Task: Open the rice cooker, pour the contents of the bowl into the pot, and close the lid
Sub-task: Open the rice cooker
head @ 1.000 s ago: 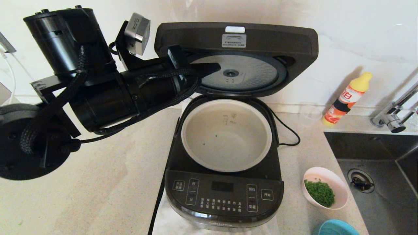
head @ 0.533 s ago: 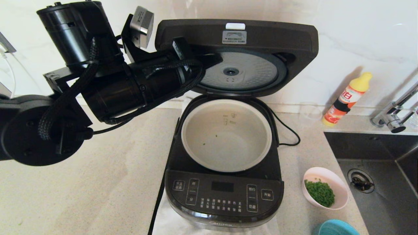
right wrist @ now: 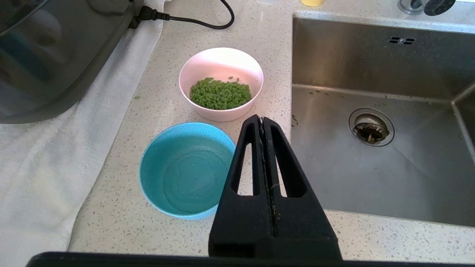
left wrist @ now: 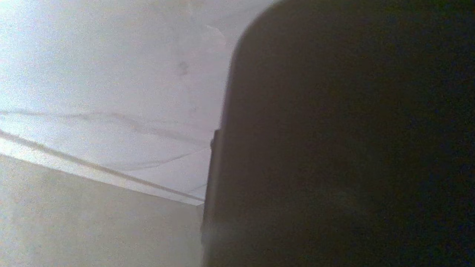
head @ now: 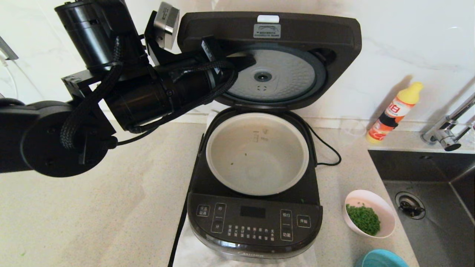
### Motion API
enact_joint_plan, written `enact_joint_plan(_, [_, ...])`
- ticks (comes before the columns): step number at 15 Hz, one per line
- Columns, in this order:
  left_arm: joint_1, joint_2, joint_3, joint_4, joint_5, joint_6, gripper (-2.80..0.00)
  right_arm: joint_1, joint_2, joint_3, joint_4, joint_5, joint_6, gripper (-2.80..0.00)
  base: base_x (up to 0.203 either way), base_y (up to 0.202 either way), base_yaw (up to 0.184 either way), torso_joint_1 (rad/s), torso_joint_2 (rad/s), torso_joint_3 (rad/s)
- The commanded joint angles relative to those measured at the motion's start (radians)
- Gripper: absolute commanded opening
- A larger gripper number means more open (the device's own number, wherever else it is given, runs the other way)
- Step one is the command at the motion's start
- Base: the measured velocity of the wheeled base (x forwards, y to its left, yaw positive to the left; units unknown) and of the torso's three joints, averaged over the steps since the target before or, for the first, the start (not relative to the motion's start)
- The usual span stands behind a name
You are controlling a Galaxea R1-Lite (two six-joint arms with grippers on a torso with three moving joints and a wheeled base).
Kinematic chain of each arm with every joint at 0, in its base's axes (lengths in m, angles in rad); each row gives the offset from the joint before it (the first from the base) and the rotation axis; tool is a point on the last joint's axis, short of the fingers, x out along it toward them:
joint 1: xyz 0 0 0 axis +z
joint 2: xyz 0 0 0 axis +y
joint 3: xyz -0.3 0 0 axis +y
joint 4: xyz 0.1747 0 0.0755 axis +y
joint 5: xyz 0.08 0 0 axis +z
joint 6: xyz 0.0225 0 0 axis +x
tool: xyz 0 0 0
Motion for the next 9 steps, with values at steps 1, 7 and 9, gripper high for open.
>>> enact_joint_plan(1, [0.0,0.004,-0.011,-0.005,-0.002,-0.002,-2.8,0.0,0.0,0.0,0.0,0.0,0.0,-2.8,0.0,0.0,0.0,0.0,0.0,0.0])
enact_joint_plan(7, [0.007,0.045,-0.067,-0.004,-0.002,0.005,-2.8,0.0,0.0,0.0,0.0,0.0,0.0,-2.8,0.0,0.0,0.0,0.0,0.0,0.0])
enact_joint_plan(9, [0.009,0.054,-0.073,-0.003,-0.002,0.017,-2.8,0.0,0.0,0.0,0.0,0.0,0.0,-2.8,0.0,0.0,0.0,0.0,0.0,0.0])
